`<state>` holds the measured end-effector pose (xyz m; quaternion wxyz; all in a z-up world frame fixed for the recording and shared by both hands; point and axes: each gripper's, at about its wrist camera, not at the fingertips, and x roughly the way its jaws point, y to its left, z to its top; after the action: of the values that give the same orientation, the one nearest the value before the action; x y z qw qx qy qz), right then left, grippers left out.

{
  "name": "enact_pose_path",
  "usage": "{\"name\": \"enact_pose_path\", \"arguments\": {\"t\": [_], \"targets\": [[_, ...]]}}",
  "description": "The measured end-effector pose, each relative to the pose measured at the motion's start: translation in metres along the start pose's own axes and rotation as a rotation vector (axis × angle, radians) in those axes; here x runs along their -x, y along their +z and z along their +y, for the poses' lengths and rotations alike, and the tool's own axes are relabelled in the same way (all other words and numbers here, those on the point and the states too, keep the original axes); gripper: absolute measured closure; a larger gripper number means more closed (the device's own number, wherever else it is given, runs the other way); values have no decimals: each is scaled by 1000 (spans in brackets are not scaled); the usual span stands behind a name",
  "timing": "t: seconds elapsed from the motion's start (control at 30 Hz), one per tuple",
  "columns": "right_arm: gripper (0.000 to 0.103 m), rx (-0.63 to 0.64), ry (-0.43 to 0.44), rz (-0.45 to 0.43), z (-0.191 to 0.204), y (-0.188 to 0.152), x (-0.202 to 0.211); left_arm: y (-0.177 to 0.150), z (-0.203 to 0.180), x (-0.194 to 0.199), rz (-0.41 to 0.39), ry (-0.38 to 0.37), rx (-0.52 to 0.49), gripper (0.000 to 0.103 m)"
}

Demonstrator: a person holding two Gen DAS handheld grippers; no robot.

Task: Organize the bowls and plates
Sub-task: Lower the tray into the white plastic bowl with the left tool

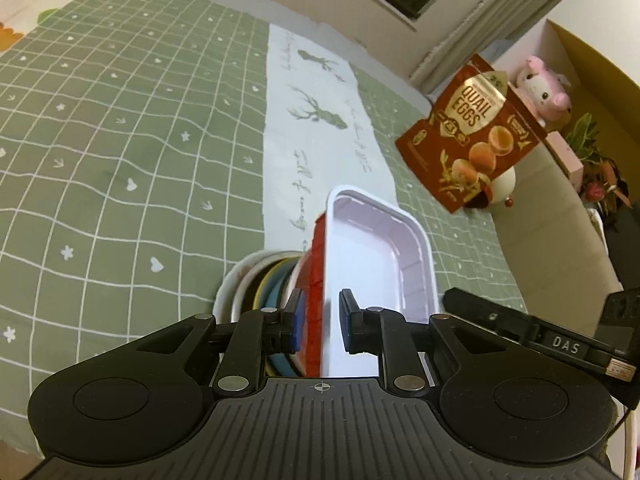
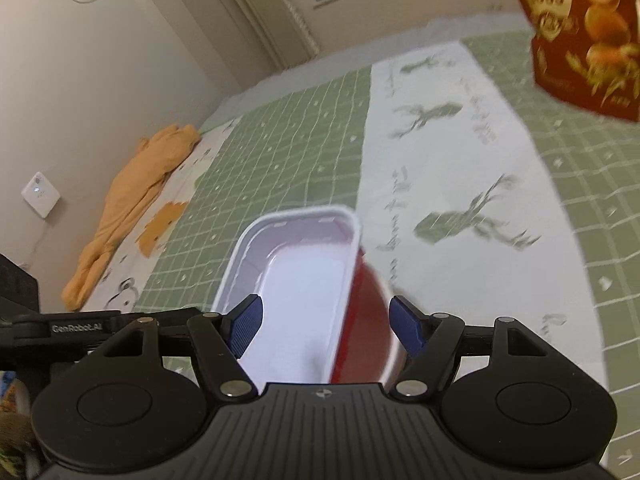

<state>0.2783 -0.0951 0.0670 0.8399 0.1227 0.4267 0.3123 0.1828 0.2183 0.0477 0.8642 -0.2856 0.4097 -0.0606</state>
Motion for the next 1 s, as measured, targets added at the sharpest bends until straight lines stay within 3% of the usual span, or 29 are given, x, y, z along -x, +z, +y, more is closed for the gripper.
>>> {"name": "enact_pose_path", "arguments": {"t": [0.1, 0.37, 0.73, 1.0], "targets": [[32, -6, -31, -5, -5, 0, 0, -3, -1, -11, 36, -27, 10, 83], [32, -28, 18, 41, -7, -6, -10, -2, -8, -35, 78, -44, 7, 83], [32, -11, 43, 65, 3, -5, -23, -4, -6, -22, 41, -10, 9, 83], [32, 9, 7, 28, 6, -7, -16, -6, -14, -3, -14, 21, -29, 83]]}}
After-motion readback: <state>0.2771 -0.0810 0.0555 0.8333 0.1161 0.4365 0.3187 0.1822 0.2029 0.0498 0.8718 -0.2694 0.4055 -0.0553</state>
